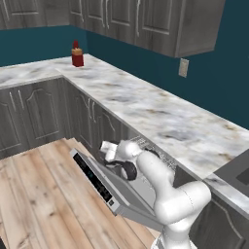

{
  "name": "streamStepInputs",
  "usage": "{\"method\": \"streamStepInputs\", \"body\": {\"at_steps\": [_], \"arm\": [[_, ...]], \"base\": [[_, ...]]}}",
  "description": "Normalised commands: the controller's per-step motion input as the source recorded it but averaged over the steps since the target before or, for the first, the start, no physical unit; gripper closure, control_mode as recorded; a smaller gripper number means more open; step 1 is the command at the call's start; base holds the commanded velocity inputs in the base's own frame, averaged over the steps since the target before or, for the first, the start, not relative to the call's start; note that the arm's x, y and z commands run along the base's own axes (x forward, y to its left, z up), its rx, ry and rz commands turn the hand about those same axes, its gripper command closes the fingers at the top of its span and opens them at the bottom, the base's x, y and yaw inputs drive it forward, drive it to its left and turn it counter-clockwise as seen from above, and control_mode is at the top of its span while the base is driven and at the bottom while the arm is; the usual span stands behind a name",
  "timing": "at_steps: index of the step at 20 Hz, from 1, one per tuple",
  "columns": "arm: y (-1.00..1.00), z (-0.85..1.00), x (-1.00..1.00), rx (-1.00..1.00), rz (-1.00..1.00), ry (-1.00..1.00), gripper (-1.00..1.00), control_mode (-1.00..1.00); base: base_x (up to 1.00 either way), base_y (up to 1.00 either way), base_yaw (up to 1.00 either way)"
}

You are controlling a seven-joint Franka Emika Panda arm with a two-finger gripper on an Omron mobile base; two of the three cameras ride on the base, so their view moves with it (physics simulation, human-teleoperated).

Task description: Open the dishwasher door and pull out the top rack.

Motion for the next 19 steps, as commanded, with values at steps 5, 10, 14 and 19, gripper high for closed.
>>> {"method": "streamStepInputs", "body": {"at_steps": [5, 10, 14, 19], "arm": [[0.34, 0.00, -0.20, 0.27, 0.00, 0.15, 1.00, -1.00], [0.35, 0.00, -0.21, 0.26, 0.00, 0.14, 1.00, -1.00], [0.32, 0.00, -0.24, 0.25, 0.00, 0.13, 1.00, -1.00], [0.35, 0.00, -0.28, 0.23, 0.00, 0.12, 1.00, -1.00]], "base": [[0.00, 0.00, 0.00], [0.00, 0.00, 0.00], [0.00, 0.00, 0.00], [0.00, 0.00, 0.00]]}}
